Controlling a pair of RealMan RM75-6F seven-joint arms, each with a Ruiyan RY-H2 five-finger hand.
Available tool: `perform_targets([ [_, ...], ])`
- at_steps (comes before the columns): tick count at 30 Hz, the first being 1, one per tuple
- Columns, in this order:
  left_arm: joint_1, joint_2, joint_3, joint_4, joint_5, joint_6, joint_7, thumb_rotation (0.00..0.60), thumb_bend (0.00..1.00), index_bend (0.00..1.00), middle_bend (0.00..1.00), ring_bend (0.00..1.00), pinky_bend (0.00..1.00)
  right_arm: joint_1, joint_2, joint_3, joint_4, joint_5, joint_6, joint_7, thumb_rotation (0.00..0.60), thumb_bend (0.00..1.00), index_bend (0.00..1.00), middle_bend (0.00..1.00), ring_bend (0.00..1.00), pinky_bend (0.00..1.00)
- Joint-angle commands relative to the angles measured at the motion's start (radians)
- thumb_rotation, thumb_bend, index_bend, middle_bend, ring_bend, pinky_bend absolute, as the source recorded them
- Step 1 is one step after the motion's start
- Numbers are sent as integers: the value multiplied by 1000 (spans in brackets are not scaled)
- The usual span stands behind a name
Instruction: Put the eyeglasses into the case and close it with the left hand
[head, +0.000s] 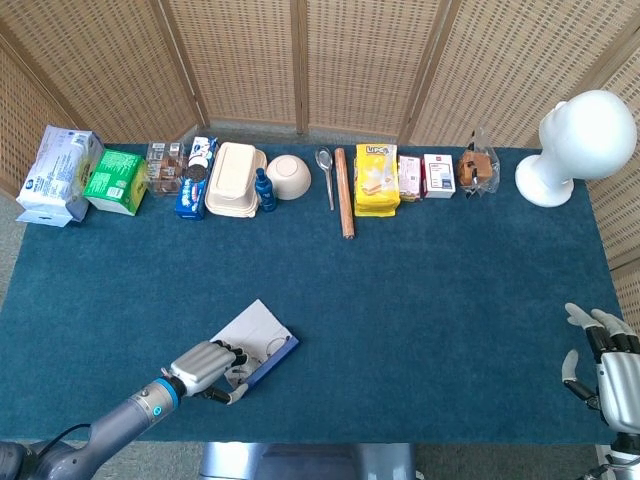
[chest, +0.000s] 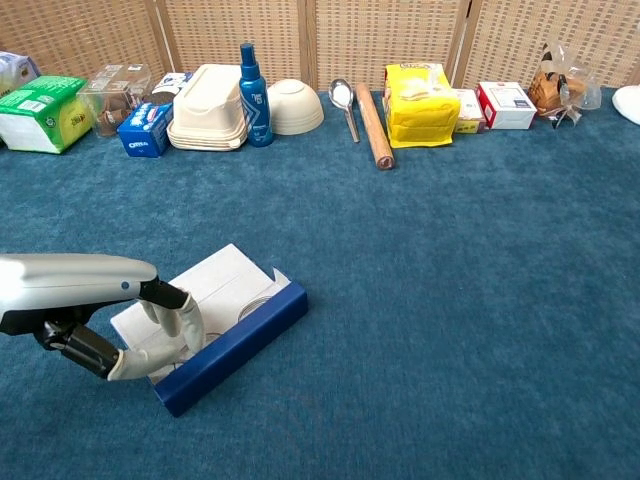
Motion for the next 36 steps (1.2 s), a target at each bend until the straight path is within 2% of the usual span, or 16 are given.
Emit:
perform_targets([
  [1, 3, -2, -1, -2, 9, 0, -7, 281, 444, 311, 252, 244, 193, 0, 1, 0, -1, 0, 1, -1, 499, 677, 173, 310, 175, 201],
  [8, 12, 8, -7, -6, 37, 16, -22, 278, 444, 312, 252, 240, 194, 0, 3, 1, -6, -1, 0, -4, 504, 678, 172, 310, 175, 201],
  [14, 51, 22, -20, 4, 98, 112, -13, 281, 446, 315, 251, 221, 188, 5, 3, 2, -11, -3, -6, -11, 503, 681, 173, 310, 175, 201],
  [23, 114, 27, -8, 85, 349, 204, -170, 282, 446, 273, 196, 141, 119, 16, 0, 4, -24, -11, -18, -28, 506, 683, 172, 310, 175, 201],
  [27, 142, 15, 5, 148, 458, 273, -195, 289, 441, 174, 104, 46, 38, 21, -4, 4, -27, -16, -22, -34, 500, 683, 172, 310, 175, 201],
  [31, 170, -12, 20, 218, 536, 331, -162, 288, 359, 60, 10, 0, 0, 26, -10, 3, -27, -20, -27, -38, 502, 685, 172, 311, 175, 201],
  [36, 188, -39, 34, 284, 593, 356, -110, 288, 268, 10, 0, 0, 0, 29, -12, 3, -28, -25, -27, -41, 497, 685, 171, 310, 175, 202],
])
